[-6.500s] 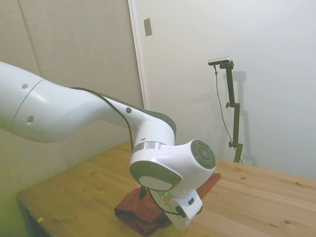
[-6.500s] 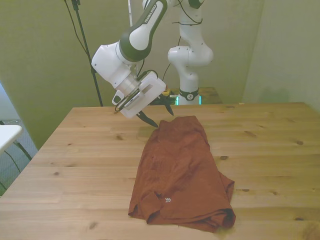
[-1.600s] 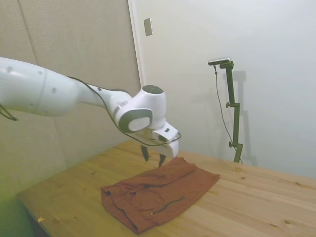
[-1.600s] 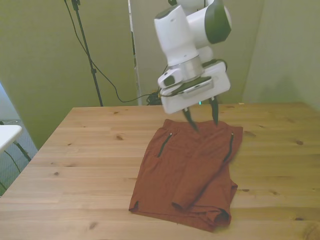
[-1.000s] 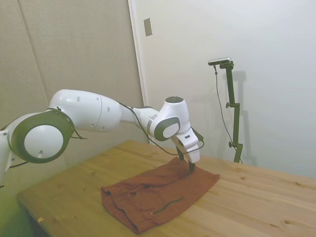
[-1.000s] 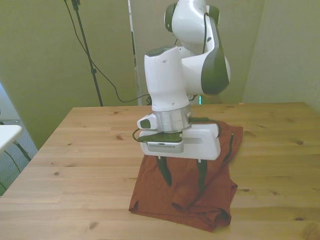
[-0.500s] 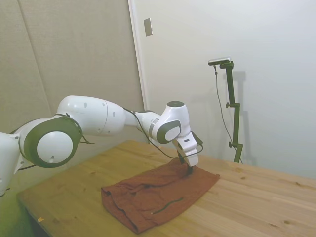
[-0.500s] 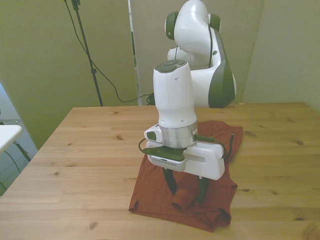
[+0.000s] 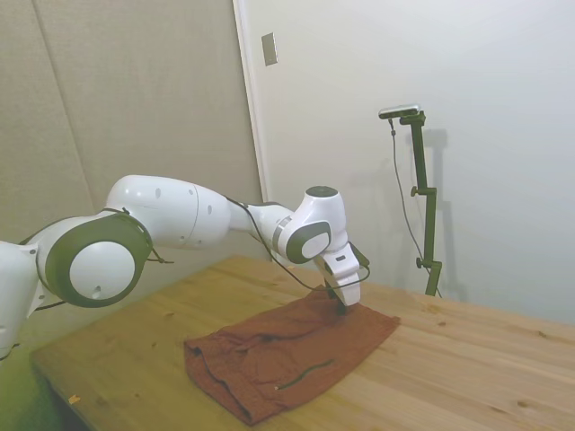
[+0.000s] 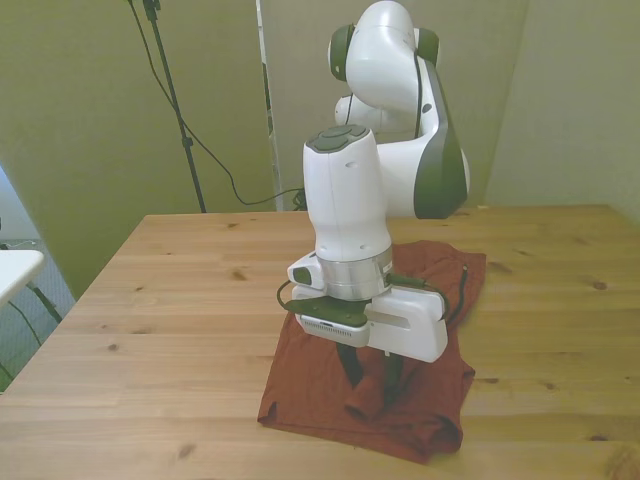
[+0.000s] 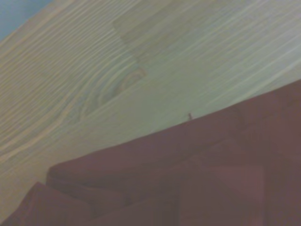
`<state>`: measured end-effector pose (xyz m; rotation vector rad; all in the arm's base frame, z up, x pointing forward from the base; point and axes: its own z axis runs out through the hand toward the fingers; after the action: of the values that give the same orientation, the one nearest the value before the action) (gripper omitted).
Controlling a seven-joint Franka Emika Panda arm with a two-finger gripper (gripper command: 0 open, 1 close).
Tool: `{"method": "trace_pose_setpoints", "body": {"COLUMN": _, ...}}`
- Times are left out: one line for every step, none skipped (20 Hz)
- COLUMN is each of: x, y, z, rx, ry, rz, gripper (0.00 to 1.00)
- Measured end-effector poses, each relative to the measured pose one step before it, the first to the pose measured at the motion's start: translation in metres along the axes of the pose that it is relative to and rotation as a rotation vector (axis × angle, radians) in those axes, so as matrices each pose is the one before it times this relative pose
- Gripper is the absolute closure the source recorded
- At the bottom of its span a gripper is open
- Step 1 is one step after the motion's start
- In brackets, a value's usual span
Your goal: Unfold the shorts
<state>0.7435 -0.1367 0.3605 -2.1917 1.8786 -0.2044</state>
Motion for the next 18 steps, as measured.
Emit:
{"method": "trace_pose_setpoints", "body": {"x": -0.00036, "y": -0.00037, "z": -0.00037, "rx": 0.00092, "ry": -0.00029, "rz": -0.00067, "gripper": 1.00}}
{"method": "trace_pose_setpoints", "body": {"x": -0.00059, "y": -0.00065, "z": -0.00066, "rx": 0.00141, "ry": -0.00046, "rz": -0.00128, "gripper": 1.00}}
{"method": "trace_pose_setpoints", "body": {"x": -0.00077, "y": -0.00052, "z": -0.00064, "rx": 0.00141, "ry": -0.00074, "rz": -0.00109, "gripper": 1.00}}
{"method": "trace_pose_setpoints", "body": {"x": -0.00054, "y": -0.00030, "z": -0.00049, "rx": 0.00084, "ry": -0.00056, "rz": -0.00069, "gripper": 1.00}}
{"method": "trace_pose_setpoints", "body": {"x": -0.00042, "y": -0.00022, "z": -0.00032, "rx": 0.00059, "ry": -0.00044, "rz": -0.00051, "gripper": 1.00}}
{"method": "trace_pose_setpoints", "body": {"x": -0.00047, "y": -0.00023, "z": -0.00027, "rx": 0.00057, "ry": -0.00056, "rz": -0.00056, "gripper": 1.00}}
{"method": "trace_pose_setpoints", "body": {"x": -0.00073, "y": -0.00049, "z": -0.00060, "rx": 0.00104, "ry": -0.00085, "rz": -0.00099, "gripper": 1.00}}
{"method": "trace_pose_setpoints", "body": {"x": -0.00202, "y": -0.00130, "z": -0.00152, "rx": 0.00279, "ry": -0.00188, "rz": -0.00280, "gripper": 1.00}}
{"method": "trace_pose_setpoints", "body": {"x": -0.00379, "y": -0.00213, "z": -0.00226, "rx": 0.00508, "ry": -0.00349, "rz": -0.00508, "gripper": 1.00}}
{"method": "trace_pose_setpoints", "body": {"x": -0.00563, "y": -0.00412, "z": -0.00355, "rx": 0.00770, "ry": -0.00454, "rz": -0.00821, "gripper": 1.00}}
{"method": "trace_pose_setpoints", "body": {"x": -0.00742, "y": -0.00512, "z": -0.00373, "rx": 0.00501, "ry": -0.00709, "rz": -0.01085, "gripper": 1.00}}
{"method": "trace_pose_setpoints", "body": {"x": -0.00926, "y": -0.00554, "z": -0.00323, "rx": 0.00257, "ry": -0.00888, "rz": -0.01306, "gripper": 1.00}}
{"method": "trace_pose_setpoints", "body": {"x": -0.01043, "y": -0.00573, "z": -0.00253, "rx": 0.00266, "ry": -0.00863, "rz": -0.01466, "gripper": 1.00}}
{"method": "trace_pose_setpoints", "body": {"x": -0.01025, "y": -0.00514, "z": -0.00165, "rx": 0.00143, "ry": -0.00709, "rz": -0.01401, "gripper": 1.00}}
{"method": "trace_pose_setpoints", "body": {"x": -0.01103, "y": -0.00584, "z": -0.00122, "rx": 0.00411, "ry": -0.00681, "rz": -0.01493, "gripper": 1.00}}
{"method": "trace_pose_setpoints", "body": {"x": -0.01105, "y": -0.00585, "z": -0.00010, "rx": 0.00369, "ry": -0.00679, "rz": -0.01495, "gripper": 1.00}}
{"method": "trace_pose_setpoints", "body": {"x": -0.01002, "y": -0.00607, "z": 0.00022, "rx": 0.00430, "ry": -0.00630, "rz": -0.01408, "gripper": 1.00}}
{"method": "trace_pose_setpoints", "body": {"x": -0.01040, "y": -0.00691, "z": 0.00079, "rx": 0.00665, "ry": -0.00651, "rz": -0.01444, "gripper": 1.00}}
